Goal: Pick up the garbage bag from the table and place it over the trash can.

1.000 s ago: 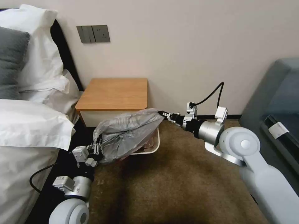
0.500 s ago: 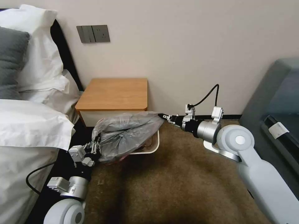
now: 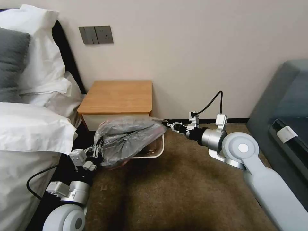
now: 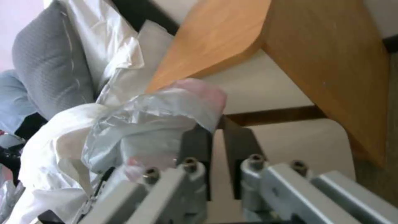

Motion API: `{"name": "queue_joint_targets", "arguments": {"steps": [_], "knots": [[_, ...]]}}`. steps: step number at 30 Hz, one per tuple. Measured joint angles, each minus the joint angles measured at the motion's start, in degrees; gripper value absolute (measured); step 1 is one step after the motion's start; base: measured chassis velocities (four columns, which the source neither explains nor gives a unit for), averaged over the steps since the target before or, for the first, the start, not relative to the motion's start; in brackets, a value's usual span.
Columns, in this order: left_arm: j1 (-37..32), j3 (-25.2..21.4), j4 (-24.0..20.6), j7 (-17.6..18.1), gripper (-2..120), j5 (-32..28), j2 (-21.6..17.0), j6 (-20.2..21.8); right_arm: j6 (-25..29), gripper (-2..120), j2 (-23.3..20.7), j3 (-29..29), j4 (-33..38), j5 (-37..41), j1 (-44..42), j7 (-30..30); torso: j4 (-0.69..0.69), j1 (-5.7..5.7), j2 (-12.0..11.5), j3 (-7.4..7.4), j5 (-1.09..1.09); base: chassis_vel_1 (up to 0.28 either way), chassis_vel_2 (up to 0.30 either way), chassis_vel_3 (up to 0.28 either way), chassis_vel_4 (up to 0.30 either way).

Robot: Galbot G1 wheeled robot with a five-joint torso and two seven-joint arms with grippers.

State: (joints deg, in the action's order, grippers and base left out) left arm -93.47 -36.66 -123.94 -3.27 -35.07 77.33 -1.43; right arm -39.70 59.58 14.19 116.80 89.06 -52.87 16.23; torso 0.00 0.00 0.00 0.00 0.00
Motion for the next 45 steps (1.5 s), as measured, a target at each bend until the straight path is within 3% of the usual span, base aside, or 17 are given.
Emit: {"name": "queue_joint_targets", "arguments": {"steps": [7,12,14,17,19,20,23,27,33,45], "knots": [[0.3,0.0,0.7,2.5,10,0.7,0.0,1.0,1.3,44,-1.2,1.8,5.1,-3.1,-3.6,-0.4,0.00,0.00,0.0,0.00,0.00,0.000,0.000,0.000,0.000],[0.7,0.0,0.7,3.8,10,0.7,-0.1,1.2,2.9,57,-1.4,3.0,8.1,-4.4,-5.7,-0.2,0.00,0.00,0.0,0.00,0.00,0.000,0.000,0.000,0.000],[0.9,0.1,0.7,4.8,10,0.7,-0.2,1.3,4.4,68,-1.5,3.6,12.0,-3.8,-7.2,0.9,-0.01,0.00,0.0,0.00,0.00,0.000,0.000,0.000,0.000],[1.0,0.1,0.6,5.4,10,0.8,-0.2,1.3,5.3,74,-1.5,3.6,15.6,-1.1,-7.9,3.8,0.00,0.00,0.0,0.00,0.00,0.000,0.000,0.000,0.000],[1.0,0.2,0.4,6.2,10,1.4,-0.2,1.2,5.9,86,-0.2,2.8,20.7,9.6,-7.8,12.6,-0.01,0.00,0.0,0.00,-0.01,0.000,0.000,0.000,0.000],[1.0,0.2,0.4,6.2,10,1.4,-0.2,1.2,5.9,86,-0.2,2.8,20.7,9.6,-7.8,12.6,-0.01,0.00,0.0,0.00,-0.01,0.000,0.000,0.000,0.000],[1.0,0.3,0.0,6.5,10,1.8,-0.2,1.1,8.1,98,2.6,1.1,23.8,23.3,-7.0,22.7,0.00,0.00,0.0,-0.01,-0.01,0.000,0.000,0.000,0.000],[0.9,0.2,-0.7,6.7,10,2.1,-0.6,0.9,10.4,100,5.5,-1.0,23.4,27.3,-6.6,26.8,0.00,0.00,0.0,0.00,-0.01,0.000,0.000,0.000,0.000],[0.9,0.2,-1.7,6.8,10,2.8,-1.2,0.8,12.2,100,8.5,-3.7,22.1,27.3,-5.8,29.6,0.00,0.00,0.0,0.00,0.00,0.000,0.000,0.000,0.000],[0.9,1.5,-3.0,7.1,10,5.1,-0.8,-0.4,13.5,100,11.7,-10.7,18.0,18.6,-3.4,31.0,0.00,0.00,0.0,0.00,-0.01,0.000,0.000,0.000,0.000]]}}
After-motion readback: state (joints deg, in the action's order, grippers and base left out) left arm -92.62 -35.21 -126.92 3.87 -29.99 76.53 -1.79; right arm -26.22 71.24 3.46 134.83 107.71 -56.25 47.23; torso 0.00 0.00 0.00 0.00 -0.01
